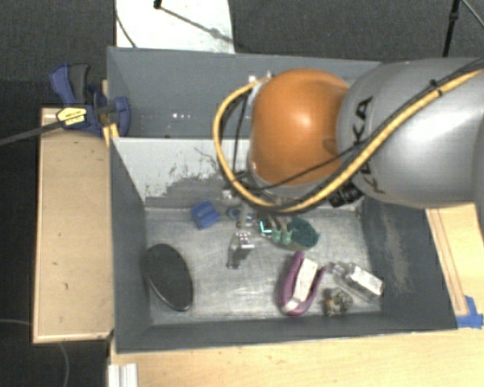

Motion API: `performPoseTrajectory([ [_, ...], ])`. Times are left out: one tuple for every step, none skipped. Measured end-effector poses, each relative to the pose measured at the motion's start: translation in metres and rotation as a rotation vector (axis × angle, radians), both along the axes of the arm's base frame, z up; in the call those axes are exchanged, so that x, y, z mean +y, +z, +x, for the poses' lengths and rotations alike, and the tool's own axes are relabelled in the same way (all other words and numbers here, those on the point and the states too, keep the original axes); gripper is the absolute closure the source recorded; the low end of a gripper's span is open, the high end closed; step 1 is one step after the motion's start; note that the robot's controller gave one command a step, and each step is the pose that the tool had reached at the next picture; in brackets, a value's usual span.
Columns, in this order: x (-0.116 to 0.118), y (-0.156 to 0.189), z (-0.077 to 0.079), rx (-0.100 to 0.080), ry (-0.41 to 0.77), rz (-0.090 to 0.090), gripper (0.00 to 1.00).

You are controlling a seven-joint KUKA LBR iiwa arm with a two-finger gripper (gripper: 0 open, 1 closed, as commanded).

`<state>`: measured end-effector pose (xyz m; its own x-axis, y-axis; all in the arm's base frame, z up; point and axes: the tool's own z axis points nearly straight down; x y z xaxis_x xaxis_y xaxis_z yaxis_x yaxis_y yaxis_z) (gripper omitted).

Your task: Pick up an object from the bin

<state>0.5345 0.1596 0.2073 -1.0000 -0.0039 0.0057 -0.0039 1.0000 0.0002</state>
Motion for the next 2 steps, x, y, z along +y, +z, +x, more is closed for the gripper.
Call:
performPoseTrajectory([
  [-0.004,-0.100,0.040,-0.012,0.192,0.002,0.00],
  [0.008,-0.089,0.057,-0.012,0.122,0.003,0.00],
])
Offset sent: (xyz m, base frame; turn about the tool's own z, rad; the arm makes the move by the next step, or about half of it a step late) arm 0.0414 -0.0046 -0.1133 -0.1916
